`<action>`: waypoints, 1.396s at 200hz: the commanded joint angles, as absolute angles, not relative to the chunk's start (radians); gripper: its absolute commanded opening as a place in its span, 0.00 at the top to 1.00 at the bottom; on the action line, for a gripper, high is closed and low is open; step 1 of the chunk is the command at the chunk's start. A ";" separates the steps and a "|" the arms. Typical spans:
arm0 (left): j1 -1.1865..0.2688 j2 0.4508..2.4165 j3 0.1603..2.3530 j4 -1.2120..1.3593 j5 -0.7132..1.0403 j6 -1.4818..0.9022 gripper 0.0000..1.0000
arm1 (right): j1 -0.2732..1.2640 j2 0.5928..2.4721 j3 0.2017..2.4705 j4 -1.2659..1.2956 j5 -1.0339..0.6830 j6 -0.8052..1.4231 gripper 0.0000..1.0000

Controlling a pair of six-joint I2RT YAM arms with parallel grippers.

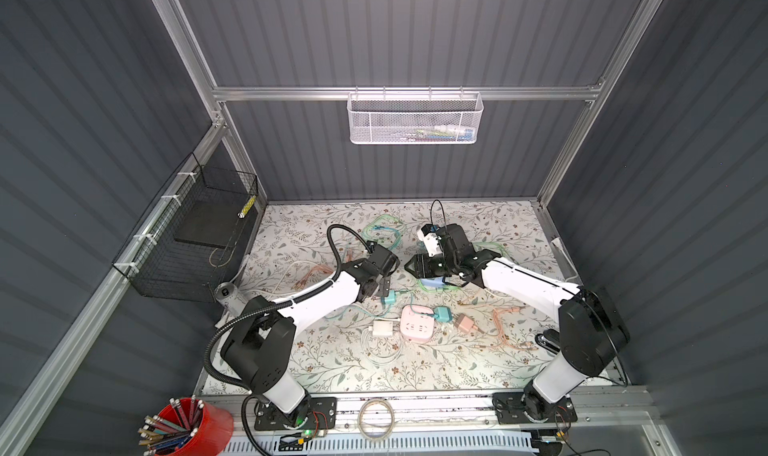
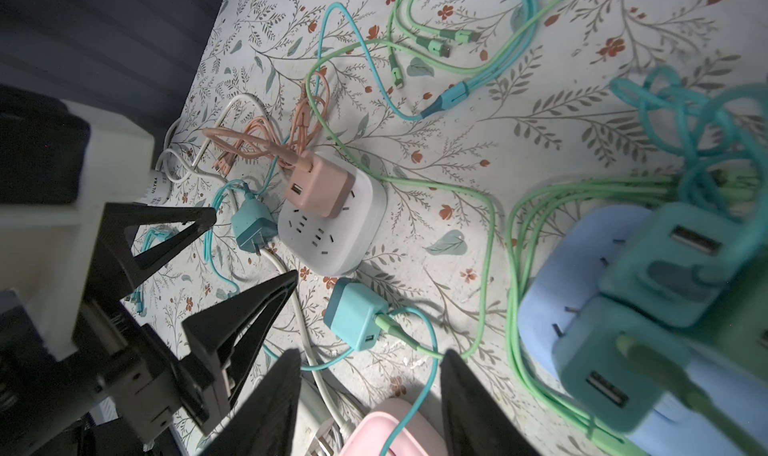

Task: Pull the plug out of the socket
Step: 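Close the left gripper on the pink charger while the right gripper holds the strip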

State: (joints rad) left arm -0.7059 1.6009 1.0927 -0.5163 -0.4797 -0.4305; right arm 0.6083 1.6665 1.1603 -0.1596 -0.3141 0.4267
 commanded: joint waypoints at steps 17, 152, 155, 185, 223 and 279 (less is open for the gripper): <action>-0.665 1.623 1.104 -0.433 -0.408 -0.380 0.06 | 0.639 1.751 1.236 -0.131 -0.327 0.451 0.46; -0.563 1.753 1.162 -0.329 -0.281 -0.275 0.44 | 0.665 2.012 1.408 -0.171 -0.368 0.500 0.53; -0.563 1.757 1.164 -0.330 -0.279 -0.272 0.44 | 0.664 2.017 1.411 -0.171 -0.368 0.500 0.53; -0.563 1.784 1.186 -0.321 -0.262 -0.261 0.51 | 0.661 2.050 1.435 -0.180 -0.371 0.505 0.54; -0.561 1.813 1.207 -0.312 -0.247 -0.262 0.54 | 0.660 2.100 1.469 -0.190 -0.388 0.508 0.54; -0.563 1.837 1.229 -0.306 -0.218 -0.268 0.73 | 0.660 2.156 1.507 -0.198 -0.393 0.523 0.54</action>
